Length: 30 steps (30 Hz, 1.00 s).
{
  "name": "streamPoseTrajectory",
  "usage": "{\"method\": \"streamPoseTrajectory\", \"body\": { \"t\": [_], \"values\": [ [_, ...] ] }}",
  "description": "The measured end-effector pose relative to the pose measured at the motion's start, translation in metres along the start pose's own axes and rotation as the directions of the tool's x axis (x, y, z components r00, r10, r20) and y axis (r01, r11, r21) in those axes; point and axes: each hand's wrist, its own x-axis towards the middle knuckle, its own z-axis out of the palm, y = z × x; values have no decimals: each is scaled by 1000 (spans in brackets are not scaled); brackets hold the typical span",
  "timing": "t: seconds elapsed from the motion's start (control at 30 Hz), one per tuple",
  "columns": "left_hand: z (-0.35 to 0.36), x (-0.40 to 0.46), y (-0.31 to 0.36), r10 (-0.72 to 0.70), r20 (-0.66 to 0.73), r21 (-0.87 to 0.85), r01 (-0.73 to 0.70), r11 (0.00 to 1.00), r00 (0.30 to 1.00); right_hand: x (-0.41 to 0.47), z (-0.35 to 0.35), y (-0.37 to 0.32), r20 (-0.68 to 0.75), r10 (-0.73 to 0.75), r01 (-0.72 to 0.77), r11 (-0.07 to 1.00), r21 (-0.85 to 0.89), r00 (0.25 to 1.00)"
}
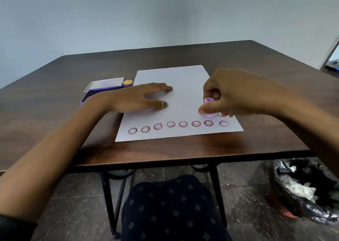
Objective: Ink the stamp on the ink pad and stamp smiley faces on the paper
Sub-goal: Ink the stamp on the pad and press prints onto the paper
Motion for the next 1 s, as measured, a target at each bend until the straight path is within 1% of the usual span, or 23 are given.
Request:
{"method": "streamPoseTrajectory", "body": {
  "t": [0.13, 0.27, 0.33, 0.43, 0.6, 0.8, 0.93, 1.0],
  "values": [
    [1, 0, 0, 1, 0, -1, -1, 1000, 1000, 1, 0, 1, 26, 20, -22, 997, 68, 999],
    [1, -2, 1, -4, -2, -7, 4, 1000, 1000, 1, 3, 2, 1, 18, -18, 998, 61, 1000],
    [0, -3, 2, -6, -1, -11, 6, 1000, 1000, 2, 2, 2, 12, 21, -22, 997, 68, 1000],
    [0, -3, 2, -8, 0, -9, 8, 1000, 1000, 4, -1, 4, 44, 28, -32, 995, 98, 999],
    [-1, -2, 2, -9, 0, -5, 9, 1000, 1000, 4, 1, 5, 29, 21, -25, 991, 128, 999],
    [-1, -1, 1, -5, -10, -13, 5, 1000, 1000, 3, -1, 6, 63, 38, -50, 978, 204, 997],
    [-1, -1, 0, -9, -10, -4, 9, 1000, 1000, 3, 1, 0, 17, 36, -37, 995, 91, 999],
    [-1, -1, 0, -5, -11, -6, 5, 1000, 1000, 2, 0, -1, 37, 45, -49, 992, 114, 998]
  ]
}}
